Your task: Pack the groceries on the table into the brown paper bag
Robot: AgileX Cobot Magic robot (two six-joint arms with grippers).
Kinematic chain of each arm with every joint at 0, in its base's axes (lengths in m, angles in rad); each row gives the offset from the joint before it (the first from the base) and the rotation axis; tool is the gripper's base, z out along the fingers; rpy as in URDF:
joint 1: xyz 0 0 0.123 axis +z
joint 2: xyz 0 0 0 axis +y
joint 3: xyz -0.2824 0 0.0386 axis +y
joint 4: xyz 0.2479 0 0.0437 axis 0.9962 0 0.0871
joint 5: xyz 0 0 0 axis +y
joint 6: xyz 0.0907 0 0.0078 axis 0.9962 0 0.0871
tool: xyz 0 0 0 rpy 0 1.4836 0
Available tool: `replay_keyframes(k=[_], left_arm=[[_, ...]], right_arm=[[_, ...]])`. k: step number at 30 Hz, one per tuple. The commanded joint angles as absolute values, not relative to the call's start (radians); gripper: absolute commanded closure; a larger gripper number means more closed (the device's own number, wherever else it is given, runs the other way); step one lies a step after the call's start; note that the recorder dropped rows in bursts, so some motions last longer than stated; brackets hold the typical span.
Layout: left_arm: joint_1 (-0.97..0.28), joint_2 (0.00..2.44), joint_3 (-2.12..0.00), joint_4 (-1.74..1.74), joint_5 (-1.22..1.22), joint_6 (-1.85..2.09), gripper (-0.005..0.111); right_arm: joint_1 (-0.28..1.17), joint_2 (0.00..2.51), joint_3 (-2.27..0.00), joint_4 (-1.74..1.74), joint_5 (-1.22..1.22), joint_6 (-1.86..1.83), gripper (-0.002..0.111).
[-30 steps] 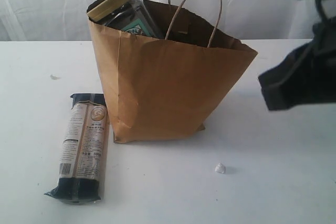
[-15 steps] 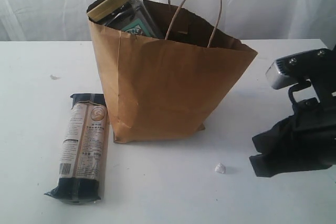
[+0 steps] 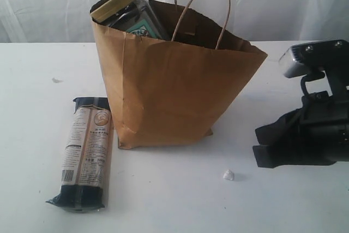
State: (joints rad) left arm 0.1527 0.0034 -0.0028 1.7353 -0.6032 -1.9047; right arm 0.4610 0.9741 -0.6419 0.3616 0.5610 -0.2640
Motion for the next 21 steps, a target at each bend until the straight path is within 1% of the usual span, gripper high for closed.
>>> replay_keyframes(k=[1,4,8,14,17,21], left_arm=[[0.153,0.000,0.000,1.744,-0.609,-1.905,0.107],[0.153,0.000,0.000,1.744,-0.609,-1.905,0.107],[0.153,0.000,0.000,1.744,-0.609,-1.905,0.107],[0.153,0.000,0.000,1.744,-0.609,-1.905,0.107],[0.153,0.000,0.000,1.744,-0.609,-1.905,0.107],[0.153,0.000,0.000,1.744,-0.609,-1.905,0.107]], right_arm=[[0.458,0.967,-0.637,0.369,0.582,-0.318,0.108],[0.458,0.970,-0.637,0.371,0.604,-0.329,0.108],[0.458,0.988,-0.637,0.456,0.667,-0.478,0.108],[0.458,1.114,-0.637,0.497,0.701,-0.586,0.108],[0.458,1.197,-0.637,0.497,0.644,-0.644,0.108],[0.458,1.278,-0.637,0.492,0.486,-0.659,0.108]])
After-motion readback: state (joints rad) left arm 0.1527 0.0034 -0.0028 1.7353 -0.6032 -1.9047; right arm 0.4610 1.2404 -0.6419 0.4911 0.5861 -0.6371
